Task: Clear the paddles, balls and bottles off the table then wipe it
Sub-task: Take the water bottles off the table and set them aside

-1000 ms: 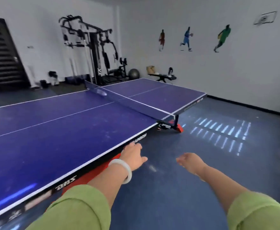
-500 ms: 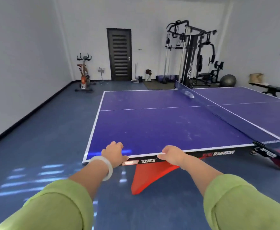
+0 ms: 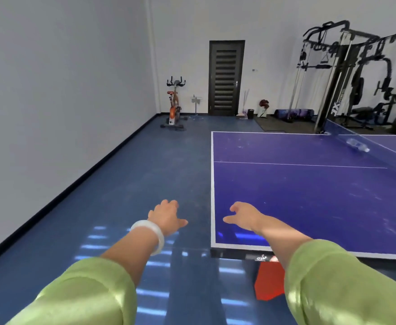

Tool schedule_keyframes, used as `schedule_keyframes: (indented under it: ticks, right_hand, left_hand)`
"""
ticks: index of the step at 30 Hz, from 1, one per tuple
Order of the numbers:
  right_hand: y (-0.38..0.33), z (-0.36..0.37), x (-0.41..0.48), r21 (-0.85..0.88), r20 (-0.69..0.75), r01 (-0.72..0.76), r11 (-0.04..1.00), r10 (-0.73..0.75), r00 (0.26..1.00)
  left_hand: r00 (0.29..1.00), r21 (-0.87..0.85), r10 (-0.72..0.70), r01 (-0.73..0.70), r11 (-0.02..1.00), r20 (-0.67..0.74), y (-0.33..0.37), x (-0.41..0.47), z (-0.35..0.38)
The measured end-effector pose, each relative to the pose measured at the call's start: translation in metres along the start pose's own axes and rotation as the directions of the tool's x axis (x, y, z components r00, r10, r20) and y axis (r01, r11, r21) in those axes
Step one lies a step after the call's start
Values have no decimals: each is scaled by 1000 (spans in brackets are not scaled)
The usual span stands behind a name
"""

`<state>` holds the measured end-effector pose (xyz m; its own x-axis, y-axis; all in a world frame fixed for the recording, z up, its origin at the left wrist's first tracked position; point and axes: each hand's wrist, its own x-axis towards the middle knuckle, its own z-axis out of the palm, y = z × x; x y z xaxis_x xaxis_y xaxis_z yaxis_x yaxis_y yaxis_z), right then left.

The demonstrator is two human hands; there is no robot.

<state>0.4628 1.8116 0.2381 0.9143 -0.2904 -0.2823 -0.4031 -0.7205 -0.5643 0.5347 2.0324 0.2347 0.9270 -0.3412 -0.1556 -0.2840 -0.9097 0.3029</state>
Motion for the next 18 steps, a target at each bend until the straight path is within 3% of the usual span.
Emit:
schedule_keyframes:
  ticks: [12, 18]
  right_hand:
    - [-65, 3, 258, -13, 39, -85, 996, 85, 996]
    - [-93, -28, 413, 8, 64, -117, 993, 116, 991]
  left_hand:
    - [1000, 51, -20, 20, 998, 3, -85, 248, -36]
    - [999, -53, -32, 34, 998, 44, -101, 397, -80]
